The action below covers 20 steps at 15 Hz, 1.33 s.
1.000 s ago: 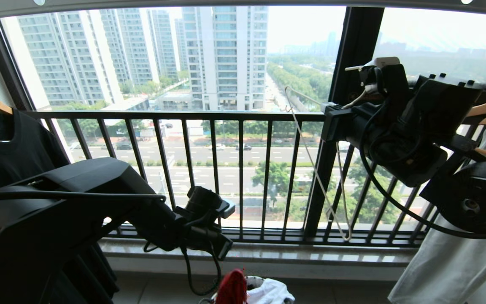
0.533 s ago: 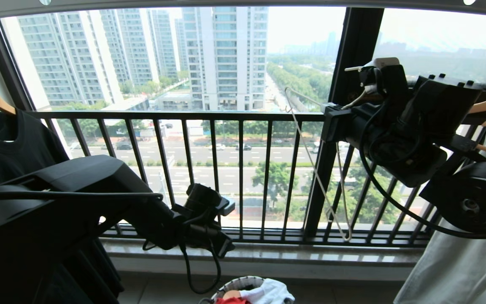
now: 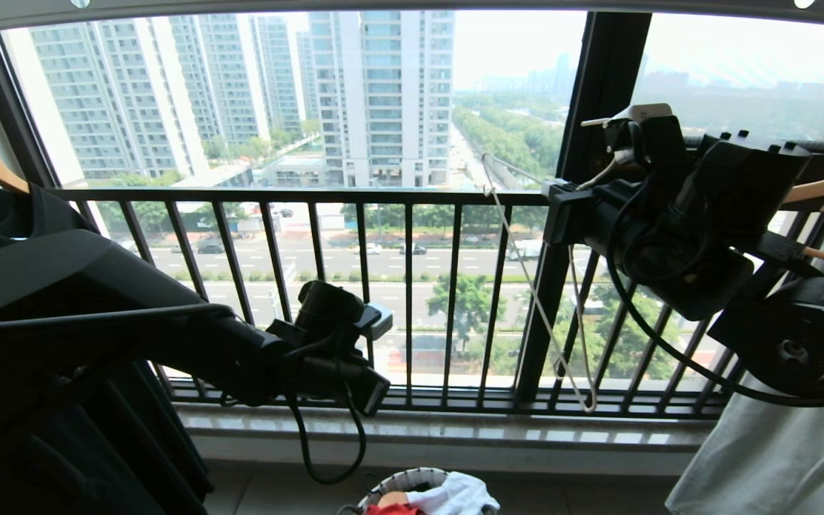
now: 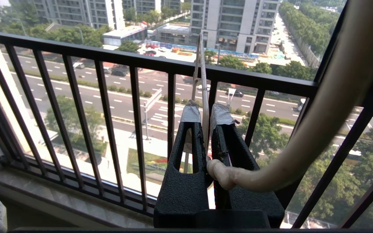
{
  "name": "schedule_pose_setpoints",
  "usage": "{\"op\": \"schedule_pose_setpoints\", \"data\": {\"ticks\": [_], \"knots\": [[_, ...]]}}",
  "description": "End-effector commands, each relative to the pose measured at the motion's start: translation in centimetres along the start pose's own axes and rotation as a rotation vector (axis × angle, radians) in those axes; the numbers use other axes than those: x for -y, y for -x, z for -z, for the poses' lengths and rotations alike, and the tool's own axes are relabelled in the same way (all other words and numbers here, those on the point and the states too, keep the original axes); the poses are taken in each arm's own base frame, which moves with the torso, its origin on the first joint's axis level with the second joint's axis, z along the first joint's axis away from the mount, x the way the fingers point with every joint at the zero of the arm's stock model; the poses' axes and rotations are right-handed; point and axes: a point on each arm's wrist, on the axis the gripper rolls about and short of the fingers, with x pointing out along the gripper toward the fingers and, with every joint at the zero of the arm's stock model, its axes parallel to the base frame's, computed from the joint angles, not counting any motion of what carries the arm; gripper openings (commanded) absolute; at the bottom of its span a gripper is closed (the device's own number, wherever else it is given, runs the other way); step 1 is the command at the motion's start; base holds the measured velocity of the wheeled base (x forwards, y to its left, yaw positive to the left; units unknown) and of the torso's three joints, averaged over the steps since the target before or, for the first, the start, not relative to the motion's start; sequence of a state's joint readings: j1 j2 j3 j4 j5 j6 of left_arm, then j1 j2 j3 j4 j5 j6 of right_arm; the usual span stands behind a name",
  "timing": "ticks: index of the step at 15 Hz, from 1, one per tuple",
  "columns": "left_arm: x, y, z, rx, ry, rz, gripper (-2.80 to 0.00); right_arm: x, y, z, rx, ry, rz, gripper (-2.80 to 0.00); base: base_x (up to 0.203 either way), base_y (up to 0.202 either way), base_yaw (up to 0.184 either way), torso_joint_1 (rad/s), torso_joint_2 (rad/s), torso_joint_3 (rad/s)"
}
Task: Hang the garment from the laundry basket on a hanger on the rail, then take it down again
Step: Hang the clothes rack on the clothesline
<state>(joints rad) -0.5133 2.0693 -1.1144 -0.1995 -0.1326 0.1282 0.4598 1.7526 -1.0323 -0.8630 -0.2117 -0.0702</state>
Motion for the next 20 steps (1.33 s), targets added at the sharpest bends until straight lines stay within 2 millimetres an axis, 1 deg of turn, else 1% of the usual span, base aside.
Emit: {"op": "schedule_pose_setpoints", "data": {"ticks": [1,3,4,5,7,9,11,13,16,18,20], "knots": [[0.8,4.3,-2.1,0.089,-0.012,0.001,-2.8,0.0,0.1,0.2,-0.002,0.001,0.001,-2.8,0.0,0.0,0.0,0.0,0.0,0.0],[2.0,7.3,-3.1,0.13,-0.007,0.02,-2.8,-0.3,1.1,-0.1,-0.003,0.0,-0.013,-2.8,0.0,0.0,0.0,0.0,0.0,0.0],[2.4,8.8,-3.5,0.154,-0.008,0.023,-2.8,-0.4,2.0,-0.8,0.014,-0.004,-0.024,-2.8,0.0,0.0,0.0,0.0,0.0,0.0],[2.6,10.1,-3.9,0.177,-0.007,0.024,-2.8,-0.7,2.7,-1.4,0.026,-0.009,-0.039,-2.8,0.0,0.0,0.0,0.0,0.0,0.0],[2.8,12.6,-4.5,0.234,-0.001,0.023,-2.8,-2.2,3.6,-1.8,0.033,-0.006,-0.076,-2.8,0.0,0.0,0.0,0.0,0.0,0.0],[3.1,15.2,-5.0,0.301,0.006,0.05,-2.8,-2.3,4.1,-2.1,0.033,0.07,-0.073,-2.8,0.0,0.0,0.0,0.0,0.0,0.0],[3.2,17.3,-5.5,0.364,0.024,0.083,-2.8,-2.9,5.3,-3.3,0.039,0.068,-0.101,-2.8,0.0,0.0,0.0,0.0,0.0,0.0],[3.4,19.1,-5.9,0.416,0.048,0.091,-2.8,-3.3,6.5,-5.3,0.044,0.065,-0.115,-2.8,0.0,0.0,0.0,0.0,0.0,0.0],[3.6,21.6,-6.7,0.5,0.162,0.123,-2.8,-3.4,6.7,-7.6,0.05,0.079,-0.121,-2.8,0.0,0.0,0.0,0.0,0.0,0.0],[3.7,22.9,-6.8,0.532,0.18,0.129,-2.8,-3.6,6.4,-9.0,0.061,0.077,-0.113,-2.8,0.0,0.0,0.0,0.0,0.0,0.0],[3.9,24.5,-6.6,0.572,0.175,0.132,-2.8,-3.9,5.7,-10.1,0.059,0.077,-0.104,-2.8,0.0,0.0,0.0,0.0,0.0,0.0]]}}
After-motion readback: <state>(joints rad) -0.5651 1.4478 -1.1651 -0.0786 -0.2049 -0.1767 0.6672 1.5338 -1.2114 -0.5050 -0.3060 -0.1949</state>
